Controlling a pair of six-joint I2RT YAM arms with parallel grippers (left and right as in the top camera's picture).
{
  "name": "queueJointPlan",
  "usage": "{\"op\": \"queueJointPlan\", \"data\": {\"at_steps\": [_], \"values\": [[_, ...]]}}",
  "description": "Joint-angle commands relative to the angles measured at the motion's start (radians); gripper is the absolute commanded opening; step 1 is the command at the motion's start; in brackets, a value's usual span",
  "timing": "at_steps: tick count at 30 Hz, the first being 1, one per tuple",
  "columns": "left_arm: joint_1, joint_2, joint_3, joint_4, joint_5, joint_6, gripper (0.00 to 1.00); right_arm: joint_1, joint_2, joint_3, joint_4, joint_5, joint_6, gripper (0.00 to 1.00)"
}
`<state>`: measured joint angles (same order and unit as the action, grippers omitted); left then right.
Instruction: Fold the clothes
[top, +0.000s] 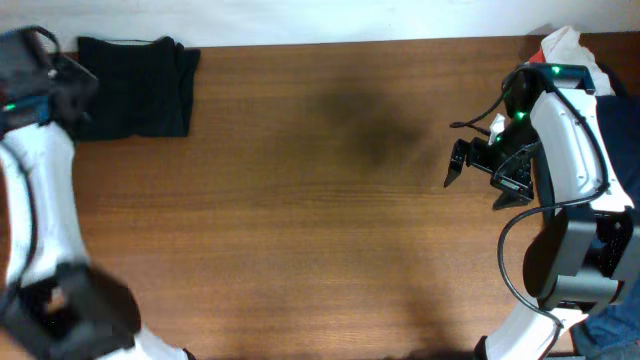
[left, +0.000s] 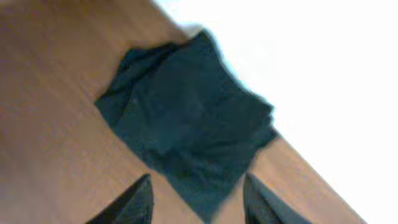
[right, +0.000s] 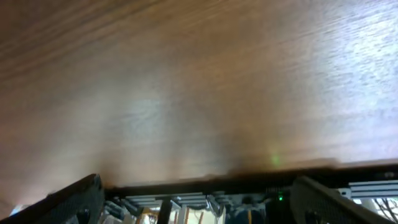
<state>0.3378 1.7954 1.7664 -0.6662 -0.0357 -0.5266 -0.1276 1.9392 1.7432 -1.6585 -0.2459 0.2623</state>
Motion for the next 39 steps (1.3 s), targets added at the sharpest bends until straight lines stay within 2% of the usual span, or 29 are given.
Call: {"op": "queueJointPlan", "data": {"at_steps": [1, 3, 4, 6, 9, 12, 16, 25, 28, 32, 36, 39], "values": [[-0.003, -0.146, 0.004, -0.153, 0.099, 0.009, 0.59, 0.037, -0.097, 0.012, -0.008, -0.011, 0.008, 0.99], [-0.004, -0.187, 0.004, -0.253, 0.101, 0.009, 0.61, 0.086, -0.179, 0.012, -0.002, 0.002, 0.008, 0.99], [-0.004, -0.196, 0.004, -0.319, 0.101, 0.009, 0.68, 0.132, -0.243, 0.012, -0.003, 0.043, 0.009, 0.99], [-0.004, -0.195, 0.003, -0.444, 0.1, 0.009, 0.99, 0.227, -0.353, 0.012, -0.03, 0.142, 0.01, 0.99], [-0.003, -0.191, 0.003, -0.552, 0.1, 0.009, 0.99, 0.442, -0.557, 0.012, -0.029, 0.2, 0.009, 0.99], [-0.003, -0.191, 0.003, -0.551, 0.1, 0.008, 0.99, 0.548, -0.682, 0.012, -0.008, 0.255, 0.009, 0.99], [-0.003, -0.191, 0.003, -0.551, 0.1, 0.009, 0.99, 0.547, -0.73, 0.012, -0.01, 0.255, 0.009, 0.99], [-0.003, -0.191, 0.003, -0.551, 0.1, 0.009, 0.99, 0.545, -0.687, 0.012, -0.039, 0.259, 0.001, 0.99], [-0.003, -0.191, 0.003, -0.551, 0.1, 0.009, 0.99, 0.5, -0.727, 0.011, 0.027, 0.323, 0.001, 0.99], [-0.003, -0.191, 0.003, -0.551, 0.1, 0.008, 0.99, 0.345, -0.847, -0.043, 0.2, 0.267, 0.001, 0.99], [-0.003, -0.191, 0.003, -0.551, 0.1, 0.009, 0.99, 0.216, -1.054, -0.274, 0.36, 0.251, 0.001, 0.99], [-0.003, -0.191, 0.003, -0.551, 0.1, 0.009, 0.99, 0.159, -1.287, -0.57, 0.571, 0.23, 0.002, 0.99]]}}
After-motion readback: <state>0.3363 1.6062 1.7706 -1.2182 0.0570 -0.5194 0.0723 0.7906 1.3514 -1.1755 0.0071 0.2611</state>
